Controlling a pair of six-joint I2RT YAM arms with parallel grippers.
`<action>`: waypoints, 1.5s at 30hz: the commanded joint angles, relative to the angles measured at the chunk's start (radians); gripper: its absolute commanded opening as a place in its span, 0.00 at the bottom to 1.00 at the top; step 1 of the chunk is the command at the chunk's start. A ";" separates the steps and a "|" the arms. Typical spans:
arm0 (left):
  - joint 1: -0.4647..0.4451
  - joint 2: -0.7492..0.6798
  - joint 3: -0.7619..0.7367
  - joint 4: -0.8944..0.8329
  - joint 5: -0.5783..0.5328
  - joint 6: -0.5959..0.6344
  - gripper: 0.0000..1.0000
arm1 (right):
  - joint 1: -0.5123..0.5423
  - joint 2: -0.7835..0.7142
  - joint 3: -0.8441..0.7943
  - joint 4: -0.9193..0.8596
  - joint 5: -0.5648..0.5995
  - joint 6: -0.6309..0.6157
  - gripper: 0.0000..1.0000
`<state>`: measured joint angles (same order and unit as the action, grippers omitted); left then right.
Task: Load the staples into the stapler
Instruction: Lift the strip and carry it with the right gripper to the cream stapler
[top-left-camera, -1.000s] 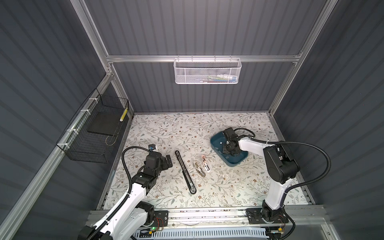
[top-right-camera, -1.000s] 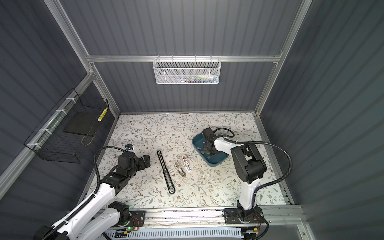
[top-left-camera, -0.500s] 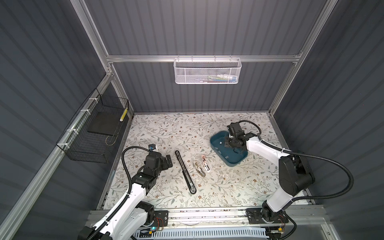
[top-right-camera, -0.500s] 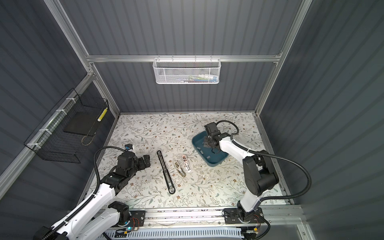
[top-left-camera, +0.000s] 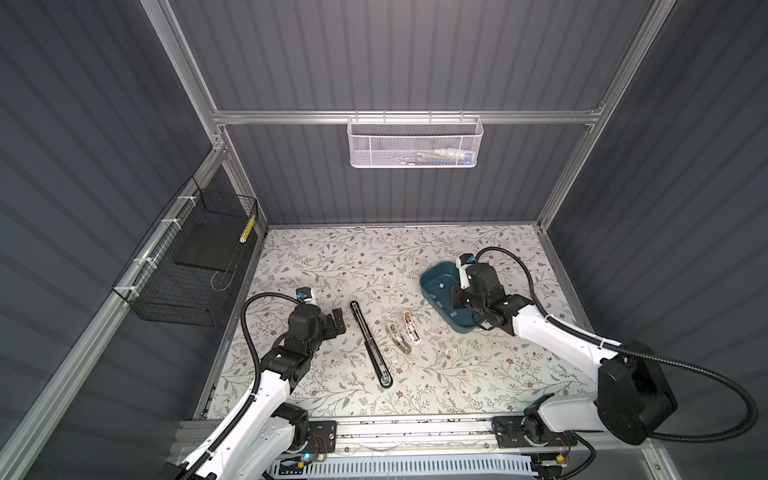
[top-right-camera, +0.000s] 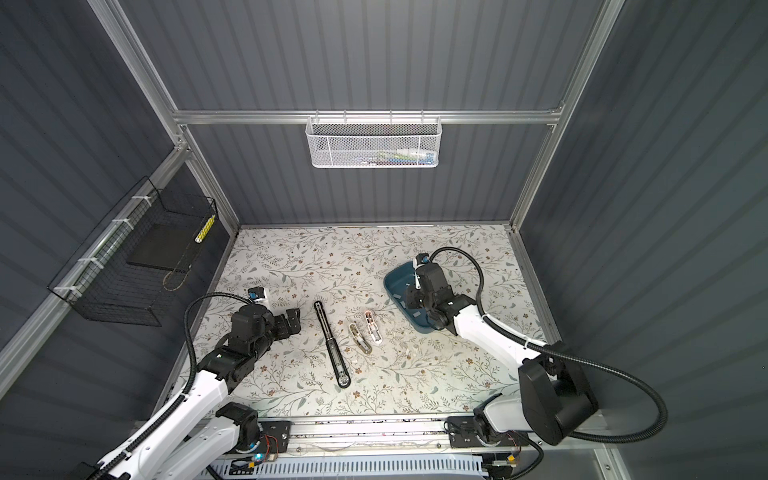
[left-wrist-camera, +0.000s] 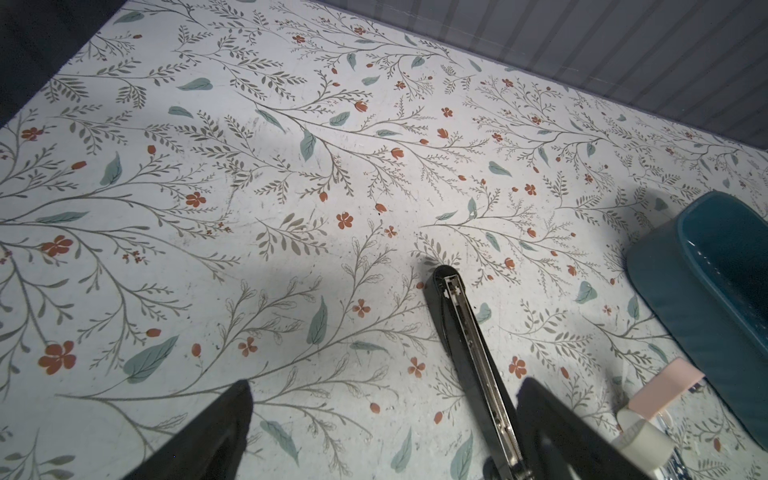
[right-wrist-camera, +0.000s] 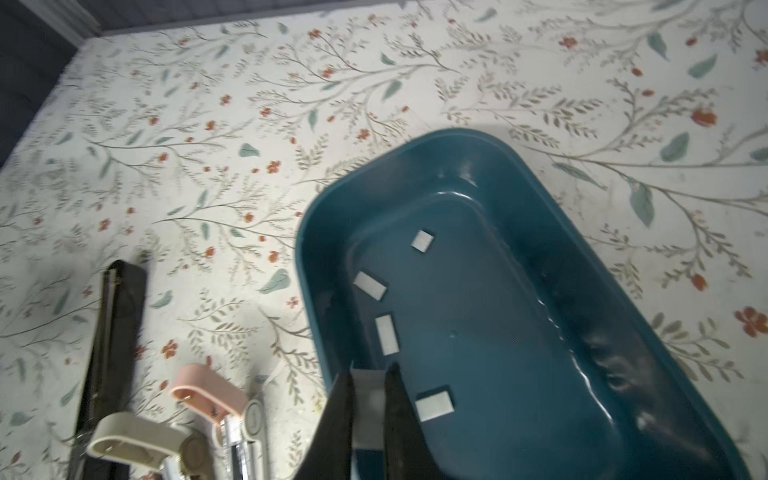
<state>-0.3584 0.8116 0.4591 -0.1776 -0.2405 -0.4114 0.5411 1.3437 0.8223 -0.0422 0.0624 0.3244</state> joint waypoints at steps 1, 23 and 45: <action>0.004 0.010 0.022 0.004 -0.005 -0.009 0.99 | 0.061 -0.053 -0.069 0.148 -0.022 -0.075 0.12; 0.003 -0.005 0.011 -0.111 0.236 -0.025 0.99 | 0.348 -0.241 -0.400 0.362 -0.002 -0.122 0.14; 0.003 -0.223 -0.058 -0.123 0.221 -0.038 0.99 | 0.404 0.018 -0.271 0.369 -0.101 -0.095 0.14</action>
<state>-0.3584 0.6170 0.4171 -0.3069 -0.0219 -0.4488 0.9398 1.3254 0.5179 0.2989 -0.0231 0.2237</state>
